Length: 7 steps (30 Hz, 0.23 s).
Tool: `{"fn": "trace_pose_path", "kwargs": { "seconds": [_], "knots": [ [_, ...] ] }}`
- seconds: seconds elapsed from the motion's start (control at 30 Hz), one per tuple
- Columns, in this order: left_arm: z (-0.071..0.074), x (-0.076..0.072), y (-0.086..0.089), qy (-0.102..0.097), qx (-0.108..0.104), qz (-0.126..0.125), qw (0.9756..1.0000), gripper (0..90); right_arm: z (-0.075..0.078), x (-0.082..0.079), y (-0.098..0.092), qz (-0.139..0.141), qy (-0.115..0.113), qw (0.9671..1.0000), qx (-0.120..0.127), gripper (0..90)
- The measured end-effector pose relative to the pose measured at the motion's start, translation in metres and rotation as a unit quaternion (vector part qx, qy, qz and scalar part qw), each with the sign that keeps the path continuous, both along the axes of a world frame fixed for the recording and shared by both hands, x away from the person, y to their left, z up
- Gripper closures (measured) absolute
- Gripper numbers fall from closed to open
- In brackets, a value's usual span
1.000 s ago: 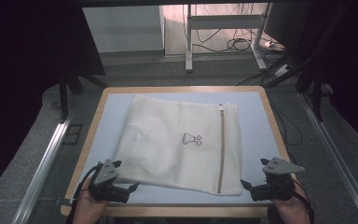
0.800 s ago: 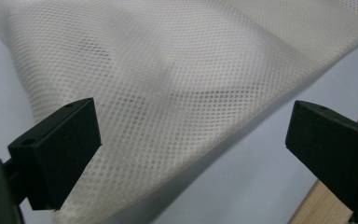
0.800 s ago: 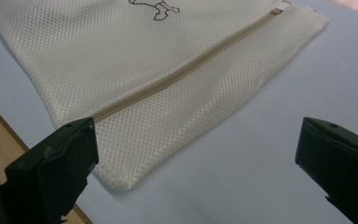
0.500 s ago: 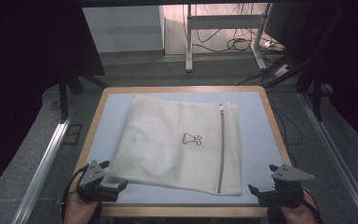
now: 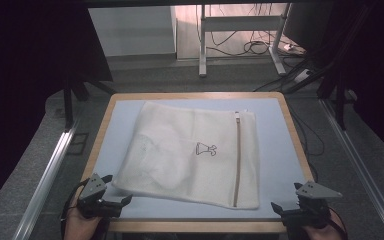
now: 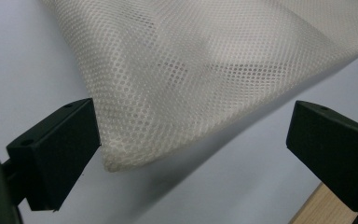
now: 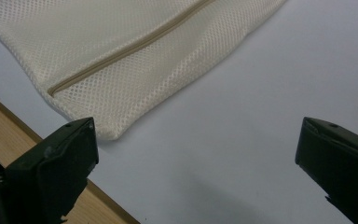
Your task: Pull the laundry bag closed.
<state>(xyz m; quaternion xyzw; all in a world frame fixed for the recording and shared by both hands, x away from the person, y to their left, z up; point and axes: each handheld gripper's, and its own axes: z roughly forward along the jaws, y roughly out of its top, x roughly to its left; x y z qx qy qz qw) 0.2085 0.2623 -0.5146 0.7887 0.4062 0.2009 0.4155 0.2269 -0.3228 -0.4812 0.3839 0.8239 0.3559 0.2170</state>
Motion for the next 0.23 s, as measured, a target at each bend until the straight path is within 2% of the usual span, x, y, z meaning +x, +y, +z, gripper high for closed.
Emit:
{"fn": "trace_pose_path", "kwargs": {
  "seconds": [0.23],
  "knots": [
    [0.0002, 0.0, 0.001, 0.0, -0.002, 0.002, 1.0, 2.2, -0.0007, 0.0003, 0.0002, 0.0, 0.003, 1.0, -0.004, 0.0]
  ]
}}
